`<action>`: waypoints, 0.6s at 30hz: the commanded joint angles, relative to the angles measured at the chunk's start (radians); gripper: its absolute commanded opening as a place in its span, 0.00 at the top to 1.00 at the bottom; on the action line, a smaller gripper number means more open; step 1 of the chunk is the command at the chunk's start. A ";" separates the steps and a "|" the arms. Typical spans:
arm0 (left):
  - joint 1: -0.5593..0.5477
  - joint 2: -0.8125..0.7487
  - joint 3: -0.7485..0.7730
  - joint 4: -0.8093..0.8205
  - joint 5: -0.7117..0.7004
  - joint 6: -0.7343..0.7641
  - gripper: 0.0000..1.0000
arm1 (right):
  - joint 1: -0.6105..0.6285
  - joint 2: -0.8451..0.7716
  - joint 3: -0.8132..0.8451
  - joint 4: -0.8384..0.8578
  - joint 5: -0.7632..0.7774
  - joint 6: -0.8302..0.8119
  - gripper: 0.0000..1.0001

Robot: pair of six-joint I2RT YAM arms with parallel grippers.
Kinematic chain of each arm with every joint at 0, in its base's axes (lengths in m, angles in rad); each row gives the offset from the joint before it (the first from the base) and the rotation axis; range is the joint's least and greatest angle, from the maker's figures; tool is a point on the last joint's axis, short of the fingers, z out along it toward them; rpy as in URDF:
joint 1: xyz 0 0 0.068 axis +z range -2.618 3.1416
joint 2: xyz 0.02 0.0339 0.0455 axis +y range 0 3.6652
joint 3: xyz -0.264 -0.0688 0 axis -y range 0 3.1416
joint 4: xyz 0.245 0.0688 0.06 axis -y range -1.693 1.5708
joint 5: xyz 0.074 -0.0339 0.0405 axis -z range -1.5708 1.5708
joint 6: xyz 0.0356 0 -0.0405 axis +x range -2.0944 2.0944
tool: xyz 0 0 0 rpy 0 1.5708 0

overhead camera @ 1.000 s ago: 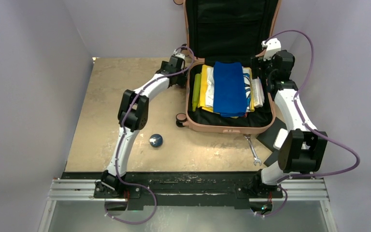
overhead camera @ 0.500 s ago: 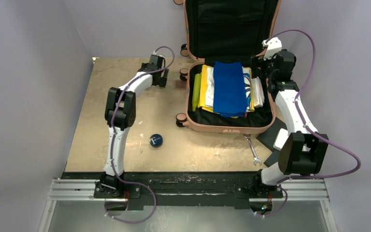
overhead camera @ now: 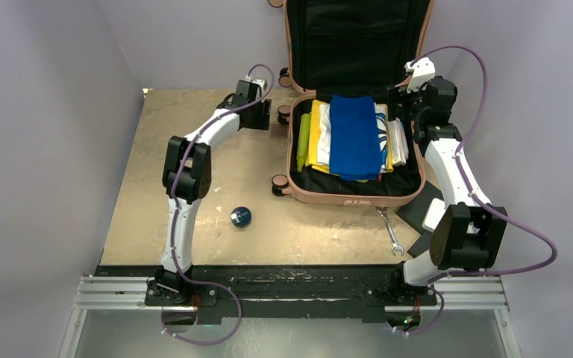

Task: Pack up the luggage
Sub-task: Pick up the makeup from the center of the board.

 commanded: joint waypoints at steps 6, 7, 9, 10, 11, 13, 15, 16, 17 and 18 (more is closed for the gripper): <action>-0.023 0.059 0.109 0.098 0.236 -0.135 0.87 | -0.004 -0.035 0.012 0.025 -0.025 0.022 0.01; -0.024 0.073 0.120 0.103 0.265 -0.144 0.90 | -0.004 -0.035 0.012 0.027 -0.025 0.022 0.01; -0.031 0.096 0.142 0.107 0.306 -0.160 0.90 | -0.004 -0.034 0.013 0.027 -0.028 0.023 0.01; -0.035 0.106 0.148 0.113 0.324 -0.164 0.91 | -0.004 -0.033 0.014 0.027 -0.030 0.025 0.01; -0.041 0.116 0.157 0.113 0.326 -0.167 0.91 | -0.004 -0.033 0.015 0.027 -0.031 0.026 0.01; -0.051 0.135 0.172 0.110 0.324 -0.169 0.91 | -0.004 -0.032 0.015 0.025 -0.035 0.028 0.01; -0.061 0.155 0.188 0.101 0.321 -0.169 0.91 | -0.004 -0.032 0.015 0.025 -0.038 0.028 0.01; -0.063 0.163 0.194 0.099 0.329 -0.171 0.92 | -0.004 -0.034 0.014 0.025 -0.039 0.028 0.01; -0.065 0.172 0.196 0.099 0.336 -0.176 0.92 | -0.004 -0.034 0.012 0.026 -0.039 0.028 0.01; -0.065 0.176 0.196 0.100 0.343 -0.180 0.92 | -0.004 -0.035 0.010 0.028 -0.038 0.028 0.01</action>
